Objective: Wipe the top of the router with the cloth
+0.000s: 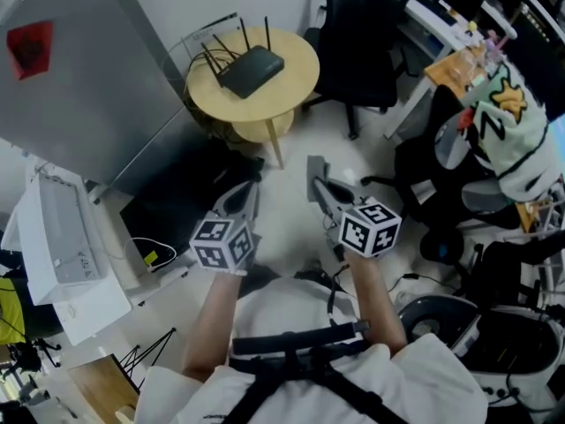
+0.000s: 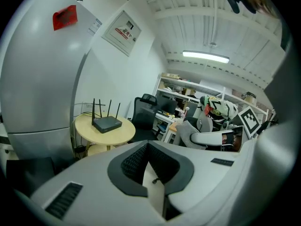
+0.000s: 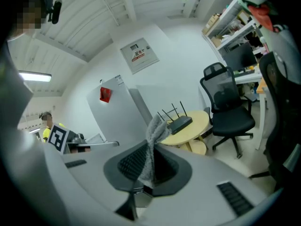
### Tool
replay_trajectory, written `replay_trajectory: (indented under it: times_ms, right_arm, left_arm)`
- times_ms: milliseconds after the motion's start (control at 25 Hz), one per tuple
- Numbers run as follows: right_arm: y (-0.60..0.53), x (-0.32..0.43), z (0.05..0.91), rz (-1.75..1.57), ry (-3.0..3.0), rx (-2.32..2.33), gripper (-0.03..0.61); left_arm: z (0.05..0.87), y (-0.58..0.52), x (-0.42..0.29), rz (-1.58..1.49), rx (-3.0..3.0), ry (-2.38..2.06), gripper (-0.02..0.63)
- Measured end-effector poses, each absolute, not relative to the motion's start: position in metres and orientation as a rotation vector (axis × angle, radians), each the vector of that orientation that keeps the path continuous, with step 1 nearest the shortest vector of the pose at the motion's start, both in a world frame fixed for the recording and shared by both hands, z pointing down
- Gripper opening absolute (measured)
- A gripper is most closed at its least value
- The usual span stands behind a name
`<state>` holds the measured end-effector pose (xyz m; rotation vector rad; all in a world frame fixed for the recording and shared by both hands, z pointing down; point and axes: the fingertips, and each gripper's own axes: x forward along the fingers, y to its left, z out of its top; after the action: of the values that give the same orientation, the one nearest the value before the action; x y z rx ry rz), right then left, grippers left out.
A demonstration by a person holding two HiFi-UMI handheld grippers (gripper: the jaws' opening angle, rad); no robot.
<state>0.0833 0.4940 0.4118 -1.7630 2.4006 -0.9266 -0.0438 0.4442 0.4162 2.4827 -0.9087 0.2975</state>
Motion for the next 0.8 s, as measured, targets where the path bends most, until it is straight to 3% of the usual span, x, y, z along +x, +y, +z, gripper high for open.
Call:
replay_trajectory:
  times_ms: [400, 800]
  right_arm:
    - [0.493, 0.111, 0.432, -0.954, 2.439, -1.713, 0.035]
    - [0.379, 0.125, 0.446, -0.995, 2.492, -1.699, 0.035]
  left_arm:
    - [0.439, 0.454, -0.007, 0.344, 2.437, -0.945, -0.011]
    - [0.451, 0.328, 0.017, 0.325, 2.428, -0.938, -0.011]
